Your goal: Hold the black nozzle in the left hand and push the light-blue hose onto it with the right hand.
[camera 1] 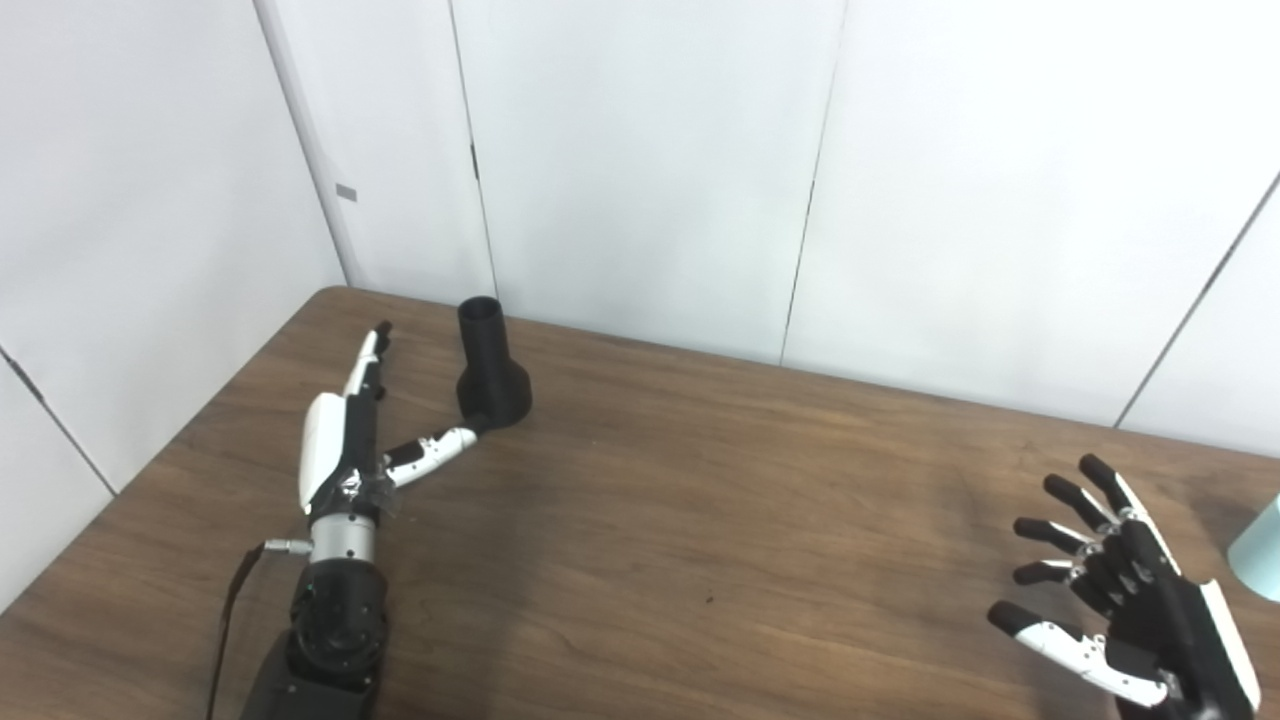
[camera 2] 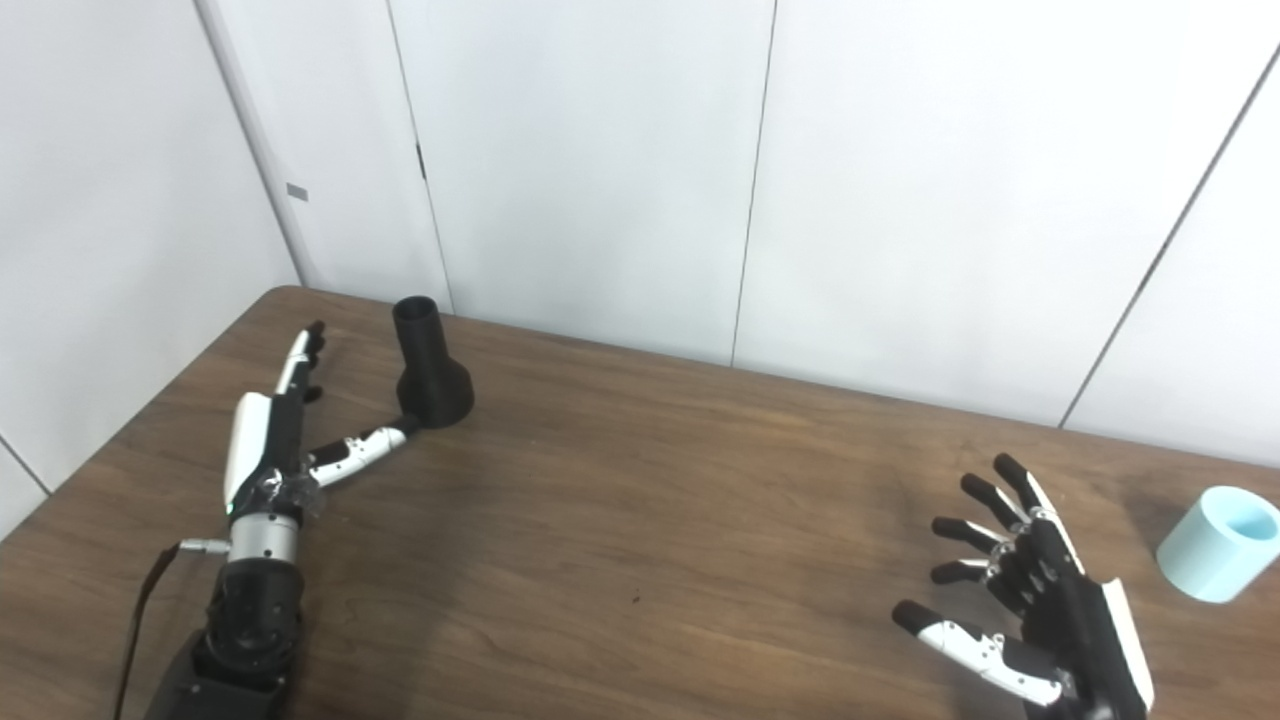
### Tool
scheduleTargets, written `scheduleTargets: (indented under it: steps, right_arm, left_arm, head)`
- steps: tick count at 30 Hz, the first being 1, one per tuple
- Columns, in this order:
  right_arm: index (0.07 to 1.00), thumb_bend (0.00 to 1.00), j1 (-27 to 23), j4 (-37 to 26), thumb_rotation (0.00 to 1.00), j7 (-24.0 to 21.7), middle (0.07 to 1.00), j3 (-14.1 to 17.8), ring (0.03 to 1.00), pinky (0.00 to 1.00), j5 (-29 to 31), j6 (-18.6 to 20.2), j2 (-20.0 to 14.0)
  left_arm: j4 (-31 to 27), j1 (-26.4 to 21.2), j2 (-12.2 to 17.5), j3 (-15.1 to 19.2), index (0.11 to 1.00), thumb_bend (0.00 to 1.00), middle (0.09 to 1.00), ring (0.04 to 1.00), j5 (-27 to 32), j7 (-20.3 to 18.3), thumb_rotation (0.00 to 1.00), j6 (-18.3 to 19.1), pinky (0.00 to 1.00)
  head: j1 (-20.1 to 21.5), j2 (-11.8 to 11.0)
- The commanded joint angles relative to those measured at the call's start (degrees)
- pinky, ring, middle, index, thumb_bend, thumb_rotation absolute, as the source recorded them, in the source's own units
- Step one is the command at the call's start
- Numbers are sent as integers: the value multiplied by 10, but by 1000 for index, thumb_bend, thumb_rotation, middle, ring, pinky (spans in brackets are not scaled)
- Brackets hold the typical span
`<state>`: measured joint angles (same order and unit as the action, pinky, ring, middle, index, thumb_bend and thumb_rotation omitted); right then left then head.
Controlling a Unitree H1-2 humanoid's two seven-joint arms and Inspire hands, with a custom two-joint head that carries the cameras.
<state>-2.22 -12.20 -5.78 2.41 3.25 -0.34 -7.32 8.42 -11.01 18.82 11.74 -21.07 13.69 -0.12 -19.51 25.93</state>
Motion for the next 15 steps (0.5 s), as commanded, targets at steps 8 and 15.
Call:
scheduleTargets:
  steps: [8, 15]
  right_arm:
    - [932, 619, -8, -35, 0, 4, 864, -1, 717, 494, -8, -2, -2]
    - [943, 620, -4, -33, 0, 3, 861, -2, 721, 490, -11, -7, -3]
  left_arm:
    - [48, -63, 46, -29, 988, 965, 997, 998, 8, -43, 335, 17, 913]
    - [124, -100, 46, -63, 999, 984, 1000, 1000, -15, -23, 349, 12, 999]
  head:
    - [6, -1]
    - [10, -3]
